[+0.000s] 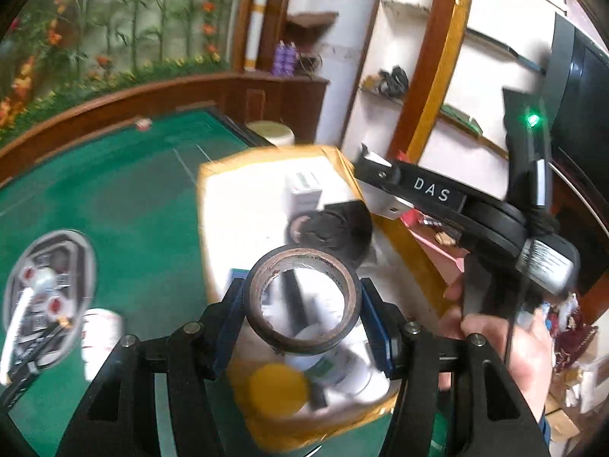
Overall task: Organize rigid objects
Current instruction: 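Carry the tape roll and plug adapter onto the tray and open both grippers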
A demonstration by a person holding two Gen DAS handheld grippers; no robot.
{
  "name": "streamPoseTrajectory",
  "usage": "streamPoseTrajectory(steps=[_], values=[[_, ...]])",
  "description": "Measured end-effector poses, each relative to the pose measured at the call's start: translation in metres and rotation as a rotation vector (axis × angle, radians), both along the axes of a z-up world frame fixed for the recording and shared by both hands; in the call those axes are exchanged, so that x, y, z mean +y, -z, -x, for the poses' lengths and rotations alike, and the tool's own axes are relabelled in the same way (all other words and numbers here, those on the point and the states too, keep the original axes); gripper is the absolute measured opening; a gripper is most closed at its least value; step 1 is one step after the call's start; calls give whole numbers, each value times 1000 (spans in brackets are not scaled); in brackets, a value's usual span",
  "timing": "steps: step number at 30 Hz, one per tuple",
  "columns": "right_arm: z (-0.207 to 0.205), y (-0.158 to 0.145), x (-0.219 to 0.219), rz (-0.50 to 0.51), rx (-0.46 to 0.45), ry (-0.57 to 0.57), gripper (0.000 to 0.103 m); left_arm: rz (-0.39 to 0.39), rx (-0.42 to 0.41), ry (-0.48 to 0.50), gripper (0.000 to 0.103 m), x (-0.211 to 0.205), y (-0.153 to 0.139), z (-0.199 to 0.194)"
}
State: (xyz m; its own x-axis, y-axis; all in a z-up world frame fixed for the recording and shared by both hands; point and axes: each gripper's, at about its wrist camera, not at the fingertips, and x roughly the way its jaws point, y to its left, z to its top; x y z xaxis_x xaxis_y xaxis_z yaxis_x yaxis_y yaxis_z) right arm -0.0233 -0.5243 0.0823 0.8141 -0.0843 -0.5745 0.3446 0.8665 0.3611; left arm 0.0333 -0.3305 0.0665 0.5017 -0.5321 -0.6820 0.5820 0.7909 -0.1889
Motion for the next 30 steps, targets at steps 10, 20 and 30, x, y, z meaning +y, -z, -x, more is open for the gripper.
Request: streamPoseTrajectory(steps=[10,20,30], values=[[-8,5,9,44,63,-27,44,-25,69,-18,59,-14,22,-21],[-10,3,11,71,76,-37,44,7,83,11,80,2,22,-17],[-33,-1,45,205,179,-112,44,-31,9,51,80,54,12,22]])
